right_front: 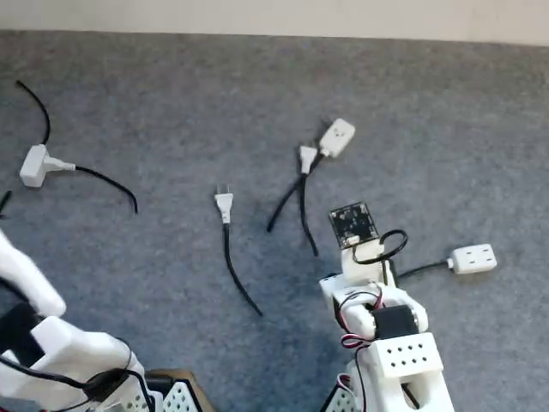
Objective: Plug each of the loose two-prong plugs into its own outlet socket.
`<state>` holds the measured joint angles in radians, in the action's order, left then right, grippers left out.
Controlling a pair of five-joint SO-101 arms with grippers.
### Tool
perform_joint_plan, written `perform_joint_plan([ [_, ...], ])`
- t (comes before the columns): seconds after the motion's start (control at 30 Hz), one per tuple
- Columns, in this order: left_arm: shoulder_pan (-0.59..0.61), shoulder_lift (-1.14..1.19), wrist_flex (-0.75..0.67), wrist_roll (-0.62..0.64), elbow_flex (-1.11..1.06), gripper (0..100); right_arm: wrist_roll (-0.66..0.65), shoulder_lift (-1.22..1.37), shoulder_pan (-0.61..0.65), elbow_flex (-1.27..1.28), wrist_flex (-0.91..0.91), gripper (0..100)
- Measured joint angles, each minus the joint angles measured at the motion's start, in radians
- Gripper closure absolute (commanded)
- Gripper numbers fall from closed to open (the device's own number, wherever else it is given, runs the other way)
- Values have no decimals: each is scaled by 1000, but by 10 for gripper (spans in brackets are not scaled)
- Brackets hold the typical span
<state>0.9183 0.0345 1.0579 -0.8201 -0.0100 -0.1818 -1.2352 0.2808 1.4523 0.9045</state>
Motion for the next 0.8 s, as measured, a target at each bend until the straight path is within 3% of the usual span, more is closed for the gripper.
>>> perform_joint_plan([
  [0.23,71,180,-103,-14,60,996,0,0,0,0,0,669],
  [0.43,58,468,-94,109,367,995,0,-2,0,26,0,669],
  [0.5,38,574,-29,123,511,961,0,-2,0,26,0,669],
  [0.67,-34,812,241,127,859,732,0,-2,0,26,0,669],
  [0.8,-81,927,509,120,1115,684,0,-2,0,26,0,669],
])
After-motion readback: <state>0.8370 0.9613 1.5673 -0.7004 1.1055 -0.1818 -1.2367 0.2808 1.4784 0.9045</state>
